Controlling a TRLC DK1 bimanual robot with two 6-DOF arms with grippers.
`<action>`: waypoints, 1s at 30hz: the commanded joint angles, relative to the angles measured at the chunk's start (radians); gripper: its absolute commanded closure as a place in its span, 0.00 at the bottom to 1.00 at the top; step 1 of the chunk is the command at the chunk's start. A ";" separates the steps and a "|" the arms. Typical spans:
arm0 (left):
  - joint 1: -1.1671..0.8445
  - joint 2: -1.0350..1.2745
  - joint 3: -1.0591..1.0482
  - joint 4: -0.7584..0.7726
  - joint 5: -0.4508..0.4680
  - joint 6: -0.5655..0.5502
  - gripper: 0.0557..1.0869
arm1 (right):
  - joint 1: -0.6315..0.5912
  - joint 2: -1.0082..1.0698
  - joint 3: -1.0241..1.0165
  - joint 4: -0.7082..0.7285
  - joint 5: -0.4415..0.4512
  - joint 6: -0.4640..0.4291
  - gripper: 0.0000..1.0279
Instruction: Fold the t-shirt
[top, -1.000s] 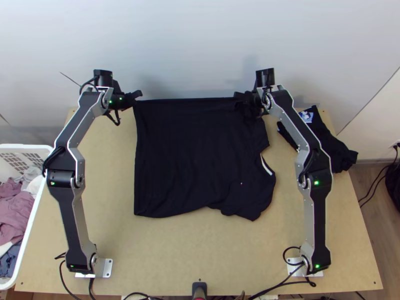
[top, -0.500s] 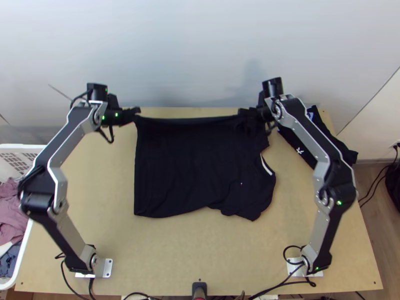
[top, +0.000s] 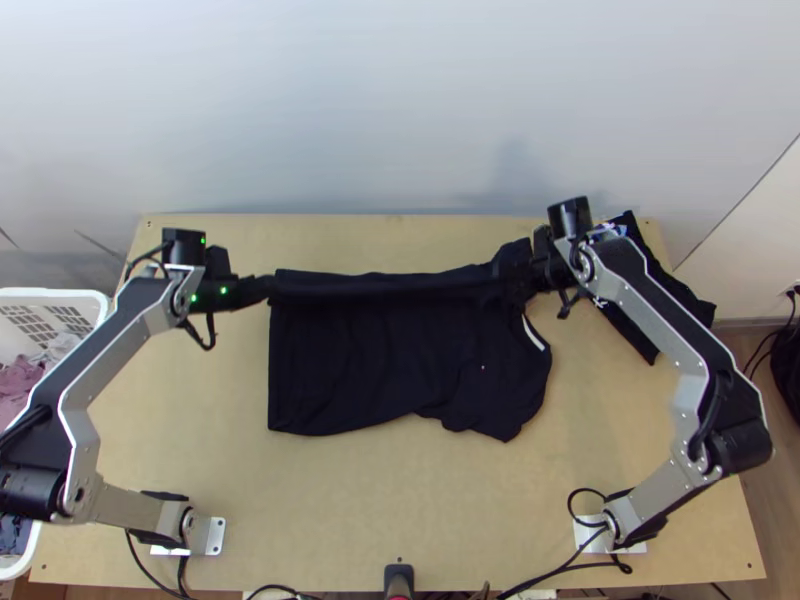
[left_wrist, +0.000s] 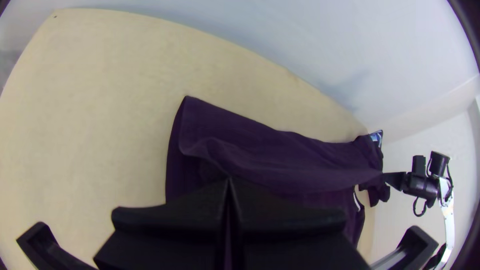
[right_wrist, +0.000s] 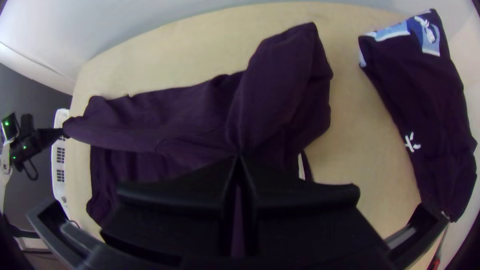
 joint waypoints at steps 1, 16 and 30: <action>-0.006 -0.066 -0.131 0.032 0.000 0.010 0.96 | 0.001 -0.055 -0.143 -0.002 -0.019 -0.026 0.97; -0.044 -0.094 -0.305 0.125 -0.030 0.016 0.96 | 0.005 -0.050 -0.230 0.018 -0.025 -0.045 0.75; -0.149 -0.307 -0.295 -0.115 -0.016 -0.022 0.05 | -0.018 -0.240 -0.233 -0.025 -0.039 0.011 0.03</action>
